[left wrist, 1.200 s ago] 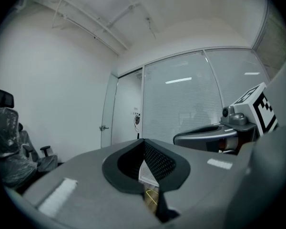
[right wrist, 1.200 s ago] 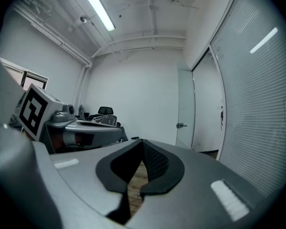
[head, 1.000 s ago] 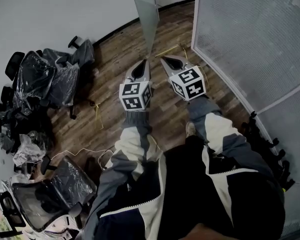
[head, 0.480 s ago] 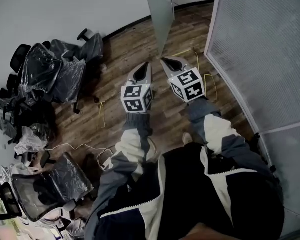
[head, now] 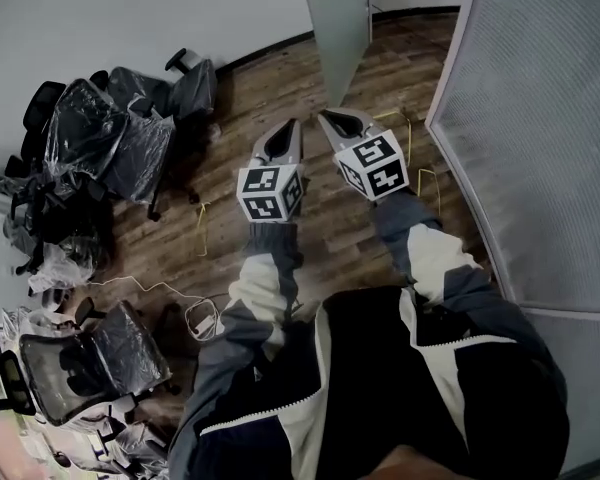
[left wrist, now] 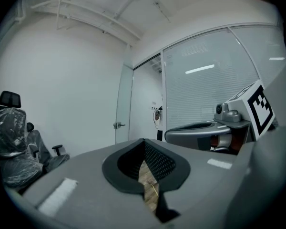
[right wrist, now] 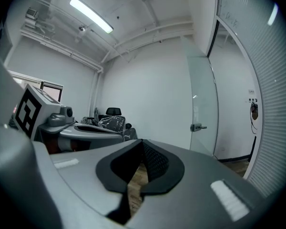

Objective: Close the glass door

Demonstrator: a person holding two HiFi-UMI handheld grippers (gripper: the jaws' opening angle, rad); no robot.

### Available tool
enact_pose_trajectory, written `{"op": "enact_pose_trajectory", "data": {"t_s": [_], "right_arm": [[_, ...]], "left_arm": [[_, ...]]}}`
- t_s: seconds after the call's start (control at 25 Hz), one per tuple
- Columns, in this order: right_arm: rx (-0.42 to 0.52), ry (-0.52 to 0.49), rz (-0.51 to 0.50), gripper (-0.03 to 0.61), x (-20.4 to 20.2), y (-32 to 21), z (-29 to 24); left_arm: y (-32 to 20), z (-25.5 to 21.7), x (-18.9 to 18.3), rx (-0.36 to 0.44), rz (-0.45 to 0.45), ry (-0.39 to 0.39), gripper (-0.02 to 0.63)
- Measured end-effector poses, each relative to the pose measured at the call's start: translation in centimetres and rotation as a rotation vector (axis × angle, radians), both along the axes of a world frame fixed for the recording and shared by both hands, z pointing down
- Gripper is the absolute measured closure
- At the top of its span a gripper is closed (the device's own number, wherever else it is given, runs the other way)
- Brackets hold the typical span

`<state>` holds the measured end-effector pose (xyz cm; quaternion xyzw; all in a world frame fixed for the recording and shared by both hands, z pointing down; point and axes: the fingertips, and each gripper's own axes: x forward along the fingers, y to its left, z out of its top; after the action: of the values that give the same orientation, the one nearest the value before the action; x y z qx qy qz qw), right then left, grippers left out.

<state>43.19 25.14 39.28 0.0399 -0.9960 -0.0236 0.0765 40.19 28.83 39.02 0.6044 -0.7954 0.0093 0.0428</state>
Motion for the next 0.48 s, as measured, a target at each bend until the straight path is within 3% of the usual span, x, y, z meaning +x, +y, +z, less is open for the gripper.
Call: {"op": "enact_pose_trajectory", "data": {"t_s": [0.32, 0.48], "right_arm": [[-0.013, 0.018, -0.049, 0.574, -6.1, -2.1, 1.4], [0.002, 0.029, -0.052, 0.574, -10.3, -2.4, 2.1]], "left_arm": [[-1.9, 1.5, -5.7, -0.027, -0.046, -0.004, 0.611], [-2.3, 1.7, -10.1, 0.01, -0.035, 0.026, 0.611]]}}
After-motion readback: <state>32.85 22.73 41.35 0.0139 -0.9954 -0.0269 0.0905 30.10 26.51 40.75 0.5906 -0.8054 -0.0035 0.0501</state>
